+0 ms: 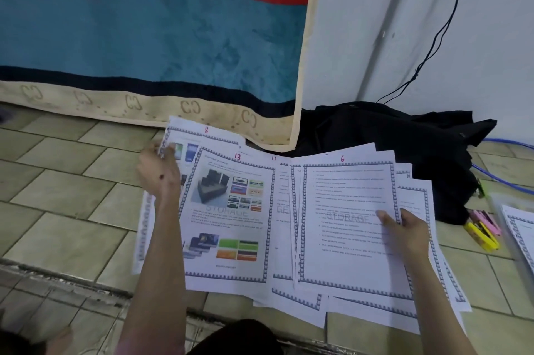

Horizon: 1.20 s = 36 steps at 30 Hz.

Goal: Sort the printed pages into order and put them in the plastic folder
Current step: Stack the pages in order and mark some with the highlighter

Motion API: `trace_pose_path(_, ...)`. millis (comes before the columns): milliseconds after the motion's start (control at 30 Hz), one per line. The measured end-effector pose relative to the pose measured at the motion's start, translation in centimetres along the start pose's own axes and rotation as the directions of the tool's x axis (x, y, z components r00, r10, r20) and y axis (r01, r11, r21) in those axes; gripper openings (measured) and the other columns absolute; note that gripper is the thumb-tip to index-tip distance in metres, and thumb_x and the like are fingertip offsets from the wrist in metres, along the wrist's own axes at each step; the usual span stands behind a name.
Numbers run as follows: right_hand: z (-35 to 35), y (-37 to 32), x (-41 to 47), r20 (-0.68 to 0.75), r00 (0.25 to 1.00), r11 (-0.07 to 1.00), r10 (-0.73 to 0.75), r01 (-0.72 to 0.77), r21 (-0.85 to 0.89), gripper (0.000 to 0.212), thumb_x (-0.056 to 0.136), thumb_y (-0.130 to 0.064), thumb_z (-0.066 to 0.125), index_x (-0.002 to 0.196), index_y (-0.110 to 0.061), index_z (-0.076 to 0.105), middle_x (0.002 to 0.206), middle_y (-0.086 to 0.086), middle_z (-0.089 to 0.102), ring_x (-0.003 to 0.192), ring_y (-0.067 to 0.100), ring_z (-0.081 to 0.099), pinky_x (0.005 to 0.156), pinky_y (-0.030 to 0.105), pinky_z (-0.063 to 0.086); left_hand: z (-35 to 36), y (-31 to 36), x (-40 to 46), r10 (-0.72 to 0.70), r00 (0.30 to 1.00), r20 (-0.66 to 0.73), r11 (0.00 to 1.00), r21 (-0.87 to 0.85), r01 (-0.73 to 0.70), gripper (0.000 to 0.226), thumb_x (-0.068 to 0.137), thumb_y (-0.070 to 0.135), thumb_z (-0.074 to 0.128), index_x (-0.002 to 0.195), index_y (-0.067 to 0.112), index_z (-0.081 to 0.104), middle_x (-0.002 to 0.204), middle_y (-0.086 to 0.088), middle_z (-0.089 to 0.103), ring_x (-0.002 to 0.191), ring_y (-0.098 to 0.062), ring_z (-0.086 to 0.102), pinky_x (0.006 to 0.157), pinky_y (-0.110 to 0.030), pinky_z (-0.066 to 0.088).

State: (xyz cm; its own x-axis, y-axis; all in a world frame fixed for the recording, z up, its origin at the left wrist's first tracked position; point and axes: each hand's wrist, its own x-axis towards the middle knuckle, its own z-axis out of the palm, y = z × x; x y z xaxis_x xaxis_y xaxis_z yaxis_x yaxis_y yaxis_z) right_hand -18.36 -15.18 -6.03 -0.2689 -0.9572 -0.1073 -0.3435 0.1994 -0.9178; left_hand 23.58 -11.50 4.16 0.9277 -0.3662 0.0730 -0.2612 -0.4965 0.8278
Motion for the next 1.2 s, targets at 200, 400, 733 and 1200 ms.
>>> trace_pose_path(200, -0.4, -0.5, -0.4, 0.034, 0.999, 0.999, -0.012, 0.01, 0.05, 0.026, 0.085, -0.016, 0.069, 0.108, -0.005, 0.067, 0.101, 0.01, 0.069, 0.092, 0.023, 0.062, 0.08, 0.03, 0.044, -3.6, 2.9, -1.0, 0.388, 0.919, -0.069, 0.912, 0.172, -0.372, 0.023, 0.094, 0.023, 0.054, 0.112, 0.019, 0.067, 0.098, -0.016, 0.071, 0.086, -0.036, 0.063, 0.07, -0.035, 0.044)
trace_pose_path(400, -1.3, -0.5, -0.1, 0.094, 0.996, 0.992, 0.013, -0.025, 0.126, 0.028, 0.086, -0.009, 0.066, 0.112, 0.001, 0.064, 0.103, 0.009, 0.065, 0.086, 0.019, 0.062, 0.081, 0.03, 0.05, -7.8, 7.4, -2.2, 0.539, 0.835, 0.11, 0.829, 0.107, -0.549, 0.03, 0.092, 0.01, 0.05, 0.115, 0.019, 0.067, 0.104, -0.014, 0.071, 0.091, -0.033, 0.064, 0.081, -0.038, 0.05)
trace_pose_path(733, -1.8, 0.2, 0.2, 0.093, 0.996, 0.963, 0.012, -0.036, 0.268, 0.028, 0.089, -0.006, 0.061, 0.117, 0.001, 0.062, 0.098, 0.0, 0.067, 0.093, 0.018, 0.064, 0.075, 0.016, 0.054, -10.3, 12.4, -5.1, 0.581, 0.81, 0.076, 0.814, -0.031, -0.58, 0.025, 0.084, 0.035, 0.064, 0.107, 0.027, 0.07, 0.097, 0.002, 0.073, 0.089, -0.02, 0.067, 0.084, -0.039, 0.053)
trace_pose_path(1200, -2.1, -0.2, -0.1, -0.056, 0.993, 0.932, 0.099, -0.073, 0.354, 0.026, 0.092, -0.02, 0.06, 0.085, 0.005, 0.058, 0.091, 0.017, 0.067, 0.09, 0.03, 0.059, 0.077, 0.028, 0.043, 2.4, 1.8, -5.5, 0.168, 0.73, 0.662, 0.977, -0.016, -0.21, 0.035, 0.095, 0.033, 0.05, 0.115, 0.008, 0.065, 0.119, -0.017, 0.063, 0.111, -0.035, 0.057, 0.089, -0.032, 0.043)
